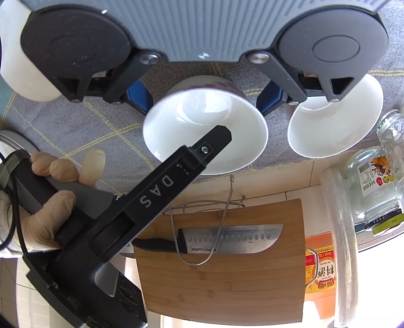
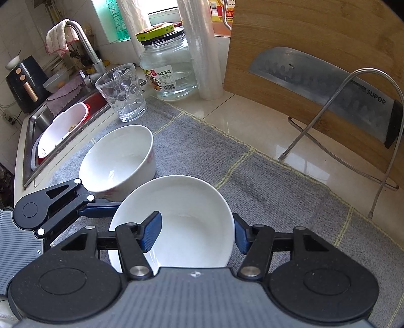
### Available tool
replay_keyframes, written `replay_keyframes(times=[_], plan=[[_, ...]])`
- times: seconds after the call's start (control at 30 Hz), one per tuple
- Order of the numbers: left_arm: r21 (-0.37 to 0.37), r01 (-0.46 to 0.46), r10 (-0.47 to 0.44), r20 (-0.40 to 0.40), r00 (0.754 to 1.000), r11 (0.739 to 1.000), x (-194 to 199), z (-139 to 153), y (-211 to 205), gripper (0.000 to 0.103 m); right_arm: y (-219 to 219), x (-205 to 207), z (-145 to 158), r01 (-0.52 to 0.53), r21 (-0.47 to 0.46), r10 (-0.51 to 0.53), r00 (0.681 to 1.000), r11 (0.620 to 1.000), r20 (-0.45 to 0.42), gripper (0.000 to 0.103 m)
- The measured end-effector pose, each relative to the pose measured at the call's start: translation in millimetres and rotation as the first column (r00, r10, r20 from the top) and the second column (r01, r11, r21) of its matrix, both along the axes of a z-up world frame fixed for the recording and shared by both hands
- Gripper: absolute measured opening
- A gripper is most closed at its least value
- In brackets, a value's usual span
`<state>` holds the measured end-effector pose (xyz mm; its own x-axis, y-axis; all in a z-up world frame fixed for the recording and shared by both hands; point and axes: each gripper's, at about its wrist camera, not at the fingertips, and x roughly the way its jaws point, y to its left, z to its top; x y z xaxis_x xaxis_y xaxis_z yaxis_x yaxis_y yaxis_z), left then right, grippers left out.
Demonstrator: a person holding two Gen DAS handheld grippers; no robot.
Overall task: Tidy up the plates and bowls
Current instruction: 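Grasp another white bowl rim with the right gripper and lift it toward the other bowl, then lower the held bowl into the other white bowl and open the right gripper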
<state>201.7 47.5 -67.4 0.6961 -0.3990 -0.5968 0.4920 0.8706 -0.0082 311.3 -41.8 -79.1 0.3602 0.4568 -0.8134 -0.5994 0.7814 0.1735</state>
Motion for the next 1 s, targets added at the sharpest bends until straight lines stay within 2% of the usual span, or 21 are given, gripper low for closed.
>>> replay_keyframes(times=[0.53,1.0], plan=[[0.022,0.05,-0.05,0.002,0.999,0.999,-10,17,-5,0.088,-11,-20,17,0.025,0.033,-0.025,1.0,0.999,0.004,0.065],[0.005,0.094,-0.094,0.038,0.995,0.996,-47,48,-3,0.088,-24,-70,48,0.078,0.099,-0.082,0.996,0.992,0.041,0.066]])
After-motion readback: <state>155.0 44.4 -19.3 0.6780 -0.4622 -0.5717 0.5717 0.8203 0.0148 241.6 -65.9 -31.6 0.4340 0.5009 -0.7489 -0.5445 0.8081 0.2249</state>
